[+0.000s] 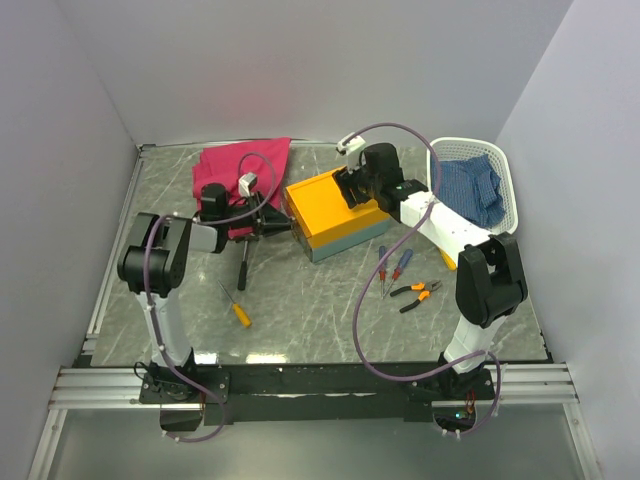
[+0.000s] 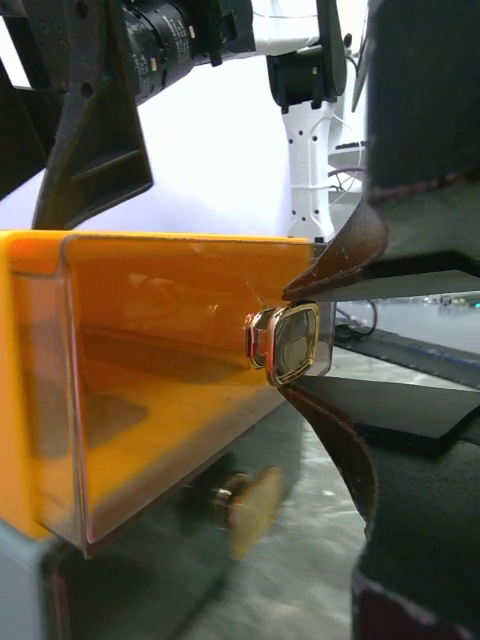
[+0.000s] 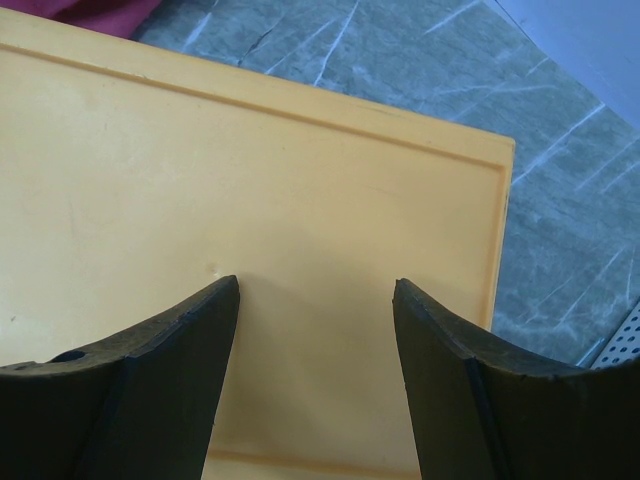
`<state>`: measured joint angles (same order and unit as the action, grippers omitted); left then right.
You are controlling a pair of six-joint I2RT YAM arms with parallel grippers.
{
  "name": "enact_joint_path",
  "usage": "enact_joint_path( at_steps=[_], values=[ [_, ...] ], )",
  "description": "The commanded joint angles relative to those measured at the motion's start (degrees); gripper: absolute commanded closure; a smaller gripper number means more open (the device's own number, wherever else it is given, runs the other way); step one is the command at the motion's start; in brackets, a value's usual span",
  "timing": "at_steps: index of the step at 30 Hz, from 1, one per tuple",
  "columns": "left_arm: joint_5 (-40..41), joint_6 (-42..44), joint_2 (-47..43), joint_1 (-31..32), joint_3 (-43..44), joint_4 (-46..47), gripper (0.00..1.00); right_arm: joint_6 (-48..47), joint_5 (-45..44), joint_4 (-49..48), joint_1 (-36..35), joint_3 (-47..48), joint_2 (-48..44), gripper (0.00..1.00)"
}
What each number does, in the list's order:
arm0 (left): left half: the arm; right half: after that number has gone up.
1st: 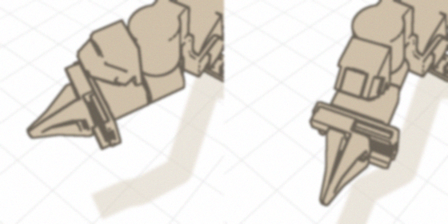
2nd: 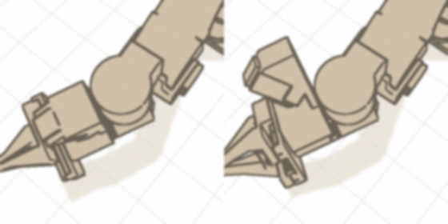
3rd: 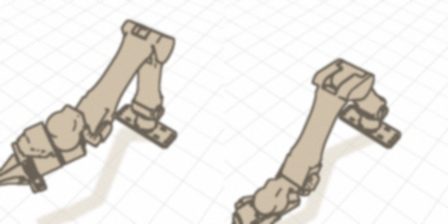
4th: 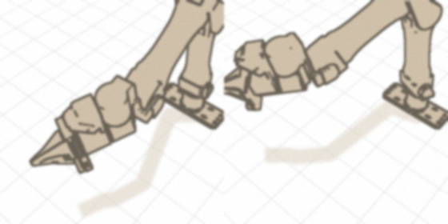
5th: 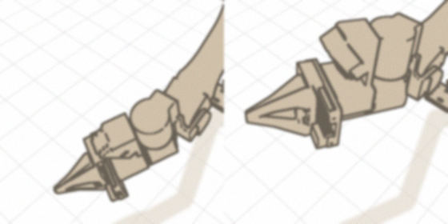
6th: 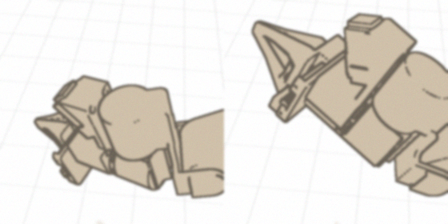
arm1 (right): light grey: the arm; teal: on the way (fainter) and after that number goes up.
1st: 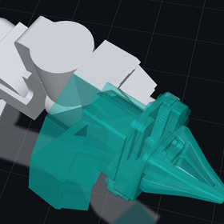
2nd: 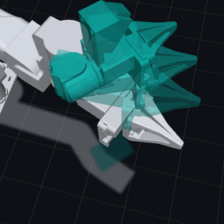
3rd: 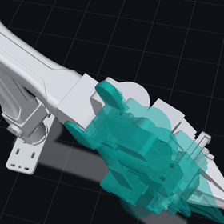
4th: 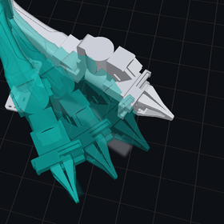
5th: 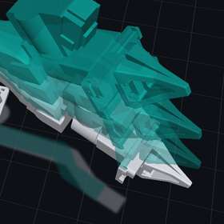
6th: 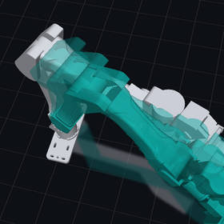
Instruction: Sort the tools into containers
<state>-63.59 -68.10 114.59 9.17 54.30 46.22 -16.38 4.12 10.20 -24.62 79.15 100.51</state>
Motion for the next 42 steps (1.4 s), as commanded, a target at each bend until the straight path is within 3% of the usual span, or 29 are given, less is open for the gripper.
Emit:
enact_joint_path(
  at_steps=[1,5,12,14,15,23,27,33,37,39,42],
  values=[
    [-2.9,13.4,-7.8,-2.9,-0.4,-15.3,0.8,-2.2,-2.6,2.0,-0.1,-2.4,1.4,0.3],
    [-2.4,29.9,-12.0,-4.0,-0.5,-32.5,0.8,-2.7,-2.7,1.7,0.0,-3.4,1.4,0.3],
    [-0.7,43.4,-16.9,-8.4,-1.2,-54.1,0.78,-3.0,-2.5,1.8,0.1,-3.0,1.8,0.3],
    [1.2,47.1,-16.8,-9.0,-0.8,-60.3,0.71,-2.9,-2.2,1.8,0.1,-2.6,2.0,0.3],
    [1.6,47.8,-16.3,-9.0,-0.3,-61.8,0.56,-2.9,-2.1,1.8,0.2,-2.5,2.1,0.3],
    [6.8,50.2,-20.6,-12.9,0.9,-65.5,0.23,-1.8,-2.4,1.0,-0.1,-0.6,-1.6,0.3],
    [5.5,55.0,-25.6,-16.4,1.7,-72.3,0.21,-2.4,-3.1,0.8,-3.8,0.8,-6.9,0.3],
    [4.6,60.2,-38.4,-21.1,3.0,-73.3,0.19,-1.7,-0.6,3.2,-17.1,0.7,-12.8,0.3],
    [12.5,52.9,-43.9,-25.2,4.7,-68.8,0.18,1.0,1.9,4.7,-26.1,-0.5,-12.4,0.3],
    [22.2,48.7,-46.3,-26.7,6.8,-69.2,0.12,2.7,1.8,4.4,-29.8,-0.6,-11.4,0.3],
    [35.0,45.2,-49.5,-29.6,8.9,-71.3,0.12,4.6,2.6,4.3,-33.8,1.3,-8.6,0.3]
  ],
)
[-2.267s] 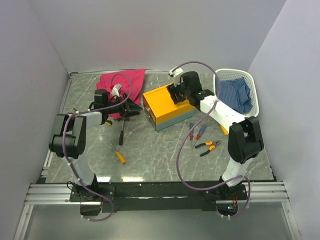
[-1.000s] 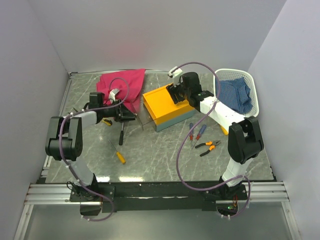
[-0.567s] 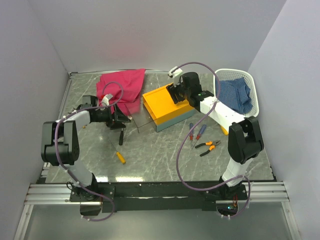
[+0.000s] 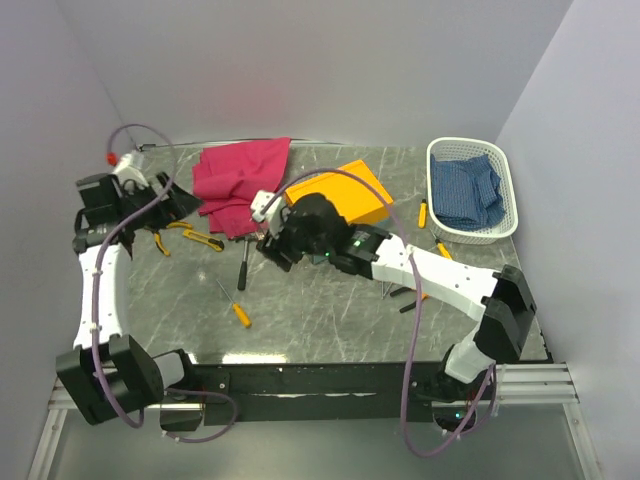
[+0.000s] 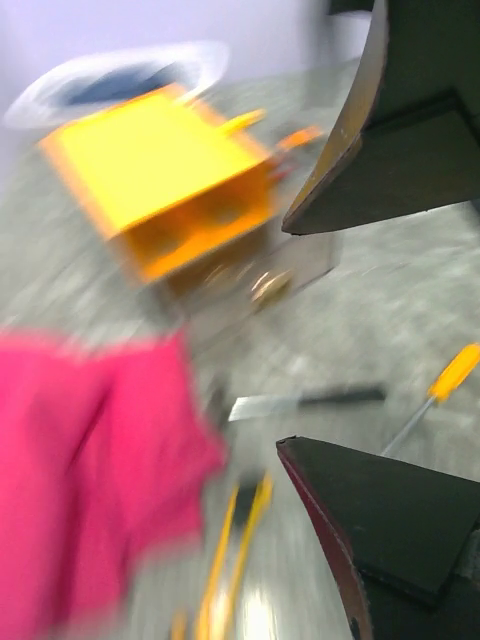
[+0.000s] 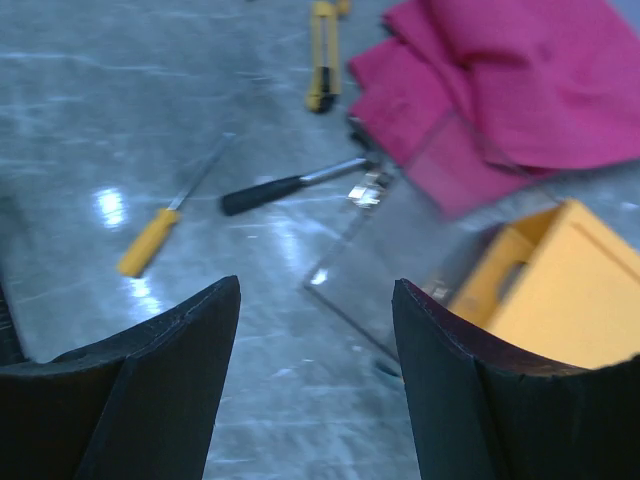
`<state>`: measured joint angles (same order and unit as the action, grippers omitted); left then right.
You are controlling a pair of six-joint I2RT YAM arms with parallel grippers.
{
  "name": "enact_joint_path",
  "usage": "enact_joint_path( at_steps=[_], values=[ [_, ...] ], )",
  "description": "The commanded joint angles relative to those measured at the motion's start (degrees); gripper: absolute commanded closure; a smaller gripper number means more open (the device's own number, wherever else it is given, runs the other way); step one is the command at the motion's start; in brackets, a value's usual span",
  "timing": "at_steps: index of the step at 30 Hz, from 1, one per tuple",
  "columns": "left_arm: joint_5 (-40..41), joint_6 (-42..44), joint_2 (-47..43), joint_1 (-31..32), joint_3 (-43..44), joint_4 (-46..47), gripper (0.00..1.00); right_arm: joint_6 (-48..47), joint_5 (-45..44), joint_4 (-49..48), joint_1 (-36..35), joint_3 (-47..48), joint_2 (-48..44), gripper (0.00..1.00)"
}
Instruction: Sort the tools into containers
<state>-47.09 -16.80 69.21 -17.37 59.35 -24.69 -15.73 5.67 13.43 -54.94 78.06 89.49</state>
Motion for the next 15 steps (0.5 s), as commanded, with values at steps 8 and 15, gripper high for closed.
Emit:
enact_joint_path(
  at_steps=[8,15],
  values=[
    [46.2,-11.3,-11.7,-2.9,3.6,4.4,0.01,11.5,4.7,3.7,-10.9,8.2,14.6,0.28],
    [45.9,-10.0,-13.0,-2.8,5.4,9.1,0.0,17.9,3.4,5.6,-14.4,12.2,23.4,0.27]
  ],
)
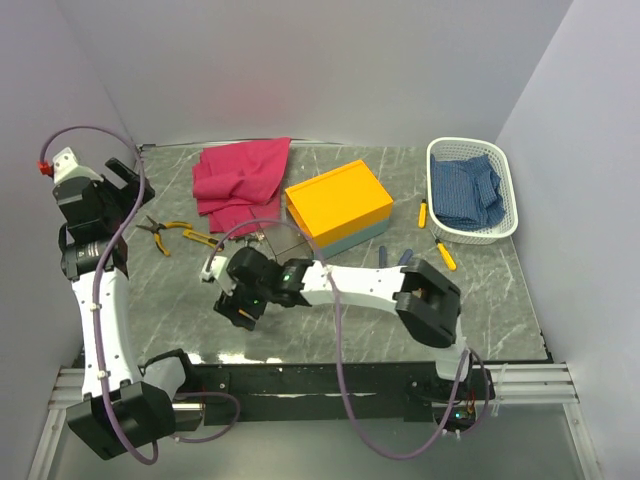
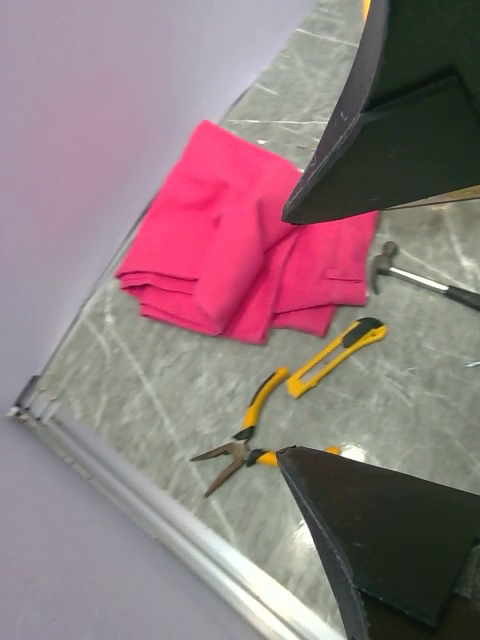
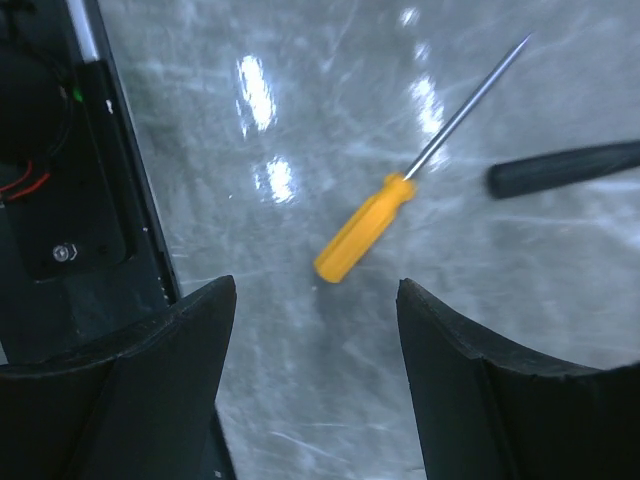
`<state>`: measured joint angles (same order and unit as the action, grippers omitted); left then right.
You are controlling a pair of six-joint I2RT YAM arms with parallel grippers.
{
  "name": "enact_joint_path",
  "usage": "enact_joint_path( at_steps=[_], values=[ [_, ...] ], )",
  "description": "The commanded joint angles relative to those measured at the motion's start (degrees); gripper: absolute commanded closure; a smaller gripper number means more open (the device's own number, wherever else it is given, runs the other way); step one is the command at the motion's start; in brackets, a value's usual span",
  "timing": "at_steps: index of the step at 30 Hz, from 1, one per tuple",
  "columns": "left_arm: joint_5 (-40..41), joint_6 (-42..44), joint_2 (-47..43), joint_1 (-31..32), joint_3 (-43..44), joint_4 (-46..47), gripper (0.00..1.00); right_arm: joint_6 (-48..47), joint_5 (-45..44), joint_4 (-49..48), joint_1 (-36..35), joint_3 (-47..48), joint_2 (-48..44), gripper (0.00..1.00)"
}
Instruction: Sort the tools into containers
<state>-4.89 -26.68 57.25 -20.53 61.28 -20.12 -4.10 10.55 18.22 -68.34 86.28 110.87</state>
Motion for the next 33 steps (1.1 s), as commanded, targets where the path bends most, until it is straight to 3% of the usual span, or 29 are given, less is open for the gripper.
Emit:
enact_joint_path(
  at_steps=[1,6,16,22,33],
  values=[
    [3.7,0.2,-1.2,0.2,3.7,4.5,0.01,7.4,-4.3,0.8,-1.3,4.9,3.7,0.27],
    [4.3,0.5,-1.6,1.8,5.0,2.9,0.01,12.2,-11.8,0.4,-2.9,7.8,9.2,0.28],
    [4.7,1.4,-1.2,4.6,7.2,1.1,0.01,14.0,-14.9,0.5,-3.4,8.3,13.4,0.31],
    [4.8,1.5,-1.0,4.7,7.7,0.7,0.01,13.0,-13.3,1.0,-3.2,7.3,14.4,0.57],
    [4.7,0.8,1.0,4.2,10.2,1.7,0.01,7.4,-11.0,0.9,-2.0,4.4,13.0,0.63]
  ],
)
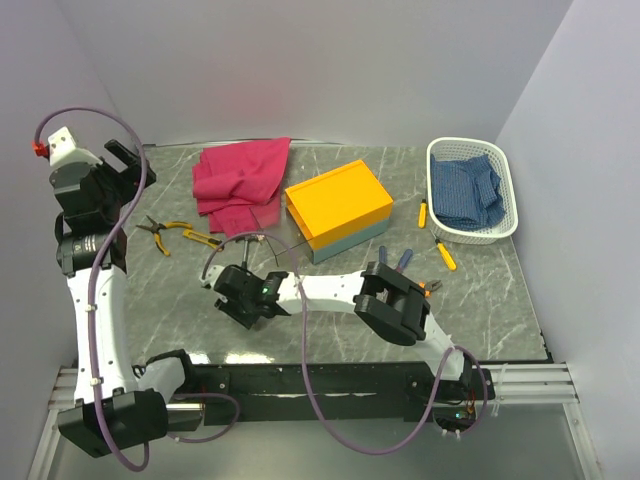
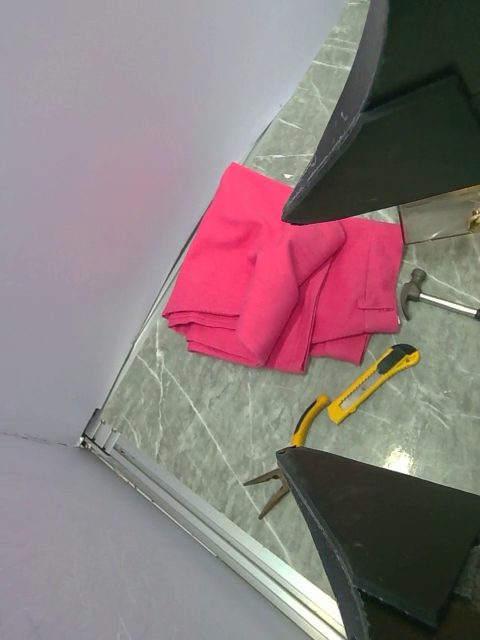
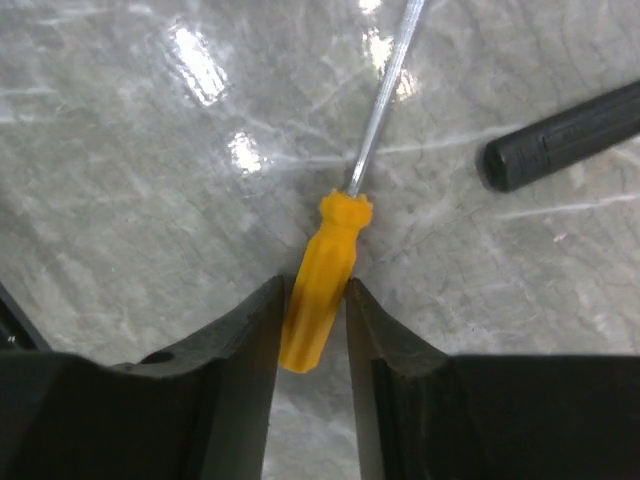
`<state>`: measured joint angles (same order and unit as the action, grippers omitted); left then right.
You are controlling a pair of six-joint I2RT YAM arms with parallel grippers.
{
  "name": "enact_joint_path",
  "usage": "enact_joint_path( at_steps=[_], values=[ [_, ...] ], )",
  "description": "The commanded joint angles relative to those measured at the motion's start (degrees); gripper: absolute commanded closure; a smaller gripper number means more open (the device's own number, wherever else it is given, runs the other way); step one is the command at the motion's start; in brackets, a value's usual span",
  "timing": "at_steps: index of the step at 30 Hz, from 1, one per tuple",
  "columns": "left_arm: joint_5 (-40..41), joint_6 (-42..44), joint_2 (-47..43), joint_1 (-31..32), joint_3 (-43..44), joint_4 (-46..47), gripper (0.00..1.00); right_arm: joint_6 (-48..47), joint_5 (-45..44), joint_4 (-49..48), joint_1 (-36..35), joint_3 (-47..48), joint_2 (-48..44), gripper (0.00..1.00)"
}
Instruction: Sort the tools into containers
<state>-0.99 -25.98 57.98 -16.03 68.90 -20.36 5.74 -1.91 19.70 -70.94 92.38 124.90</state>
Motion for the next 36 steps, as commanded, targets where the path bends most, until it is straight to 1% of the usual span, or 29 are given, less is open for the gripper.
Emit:
enact_joint_path(
  at_steps=[1,2,3,4,5,6,8,9,11,13,15,18,19,20,23,28,33,36],
  values=[
    [0.8,0.0,0.4,-0.3,2.7,2.0,0.01,-3.4,1.6,-0.6,0.7,-1.9,-1.1,0.65],
    [0.8,0.0,0.5,-0.5,2.8,2.0,0.01,-3.9,3.4,-0.6,0.8,-1.9,-1.2,0.68],
    [0.8,0.3,0.6,-0.7,2.9,1.8,0.01,-4.6,4.4,-0.5,1.0,-1.4,-1.3,0.76],
    [0.8,0.4,0.6,-0.8,3.4,1.6,0.01,-5.1,4.9,-0.2,1.1,-1.2,-1.7,0.79],
    [0.8,0.6,1.0,-0.8,3.7,1.4,0.01,-7.6,5.4,-0.2,1.3,-0.8,-3.0,0.83],
    [0.8,0.7,1.3,-1.0,4.0,0.9,0.01,-8.7,6.4,-0.1,1.5,0.0,-4.0,0.91],
    [0.9,0.6,2.3,-1.4,5.6,0.2,0.01,-11.9,8.4,0.0,2.0,1.2,-7.4,0.97],
    [0.8,0.2,2.8,-1.5,6.3,-0.6,0.01,-12.6,11.7,-0.3,3.0,2.2,-8.9,1.0],
    [0.8,-0.4,3.8,-1.9,8.1,-0.7,0.01,-13.9,16.1,-0.5,4.3,3.1,-13.0,1.0],
    [3.4,-1.7,4.5,-2.2,9.6,-0.6,0.01,-14.7,19.6,-0.9,6.2,4.4,-15.6,1.0],
    [4.3,-3.0,4.7,-2.3,10.4,0.1,0.01,-15.7,20.5,-1.5,7.4,5.0,-19.2,1.0],
    [2.2,-4.2,5.4,-2.3,11.9,1.0,0.01,-20.1,17.2,-1.5,9.2,4.7,-23.1,1.0],
    [0.2,-4.3,5.8,-2.3,12.3,1.2,0.01,-22.3,16.3,-1.4,9.9,4.5,-24.1,1.0],
    [-0.8,-4.5,6.0,-2.3,12.4,1.6,0.01,-23.5,13.9,-1.4,11.3,4.0,-25.7,1.0],
    [-4.8,-5.6,5.9,-2.3,10.6,4.2,0.03,-28.1,10.0,-0.9,14.5,1.8,-28.1,1.0],
    [-9.1,-7.4,5.3,-2.3,5.6,7.7,0.05,-34.6,7.6,2.6,19.6,-0.2,-28.6,1.0],
    [-10.3,-7.2,5.6,-2.5,3.6,9.5,0.06,-36.9,5.5,8.4,22.5,1.0,-27.3,1.0],
    [-11.2,-7.6,6.2,-2.5,3.4,9.8,0.06,-38.1,4.5,8.7,23.3,-1.0,-28.0,1.0]
  ],
)
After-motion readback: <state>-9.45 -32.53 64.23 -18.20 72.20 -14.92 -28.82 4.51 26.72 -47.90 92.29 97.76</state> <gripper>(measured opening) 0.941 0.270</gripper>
